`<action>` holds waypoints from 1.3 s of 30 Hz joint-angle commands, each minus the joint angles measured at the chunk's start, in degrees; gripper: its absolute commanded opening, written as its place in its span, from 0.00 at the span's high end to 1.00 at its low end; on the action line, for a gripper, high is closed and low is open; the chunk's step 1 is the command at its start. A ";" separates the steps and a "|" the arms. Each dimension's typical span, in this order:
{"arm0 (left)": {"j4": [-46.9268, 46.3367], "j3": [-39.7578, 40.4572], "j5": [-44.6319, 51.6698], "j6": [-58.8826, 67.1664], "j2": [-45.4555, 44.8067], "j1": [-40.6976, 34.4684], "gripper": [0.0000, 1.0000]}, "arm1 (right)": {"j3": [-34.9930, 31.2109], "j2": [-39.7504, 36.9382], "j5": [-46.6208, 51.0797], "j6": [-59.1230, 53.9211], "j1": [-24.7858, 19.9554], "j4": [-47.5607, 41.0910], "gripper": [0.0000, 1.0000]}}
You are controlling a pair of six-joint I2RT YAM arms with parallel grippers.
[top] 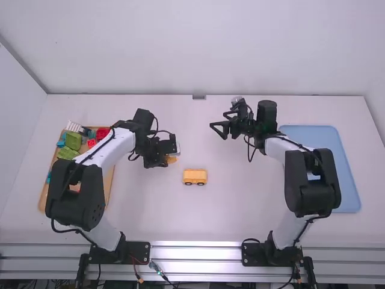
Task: Assemble lego blocks to make yellow taxi
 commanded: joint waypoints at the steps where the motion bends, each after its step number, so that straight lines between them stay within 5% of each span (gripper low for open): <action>1: 1.40 -3.45 -10.05 4.24 -0.72 -0.37 0.91 | 1.38 0.83 1.25 -0.04 0.24 0.13 0.01; 2: 2.38 -4.33 -11.43 4.13 -0.72 -0.37 0.98 | 1.38 0.83 1.46 0.20 0.24 0.13 0.01; 21: 17.05 -18.49 -13.55 3.30 -0.72 -7.26 0.98 | 1.38 0.83 2.67 0.20 0.24 2.54 0.01; 25: 20.37 -19.89 -15.06 -1.55 -0.72 -6.82 0.92 | 1.38 0.83 2.67 0.20 0.24 2.51 0.01; 32: 20.31 -20.09 -14.82 0.48 -0.72 -7.08 0.53 | 1.38 0.83 2.49 0.20 0.24 2.29 0.01; 34: 20.39 -20.04 -14.82 0.04 -0.72 -7.08 0.12 | 1.38 0.83 2.45 0.24 0.24 2.25 0.01; 35: 20.63 -20.00 -14.84 -0.09 -0.72 -7.06 0.01 | 1.38 0.83 2.49 0.20 0.26 2.08 0.01; 39: 21.84 -19.96 -15.08 -0.04 -0.79 -7.08 0.01 | 1.38 0.83 2.47 0.22 0.26 2.08 0.01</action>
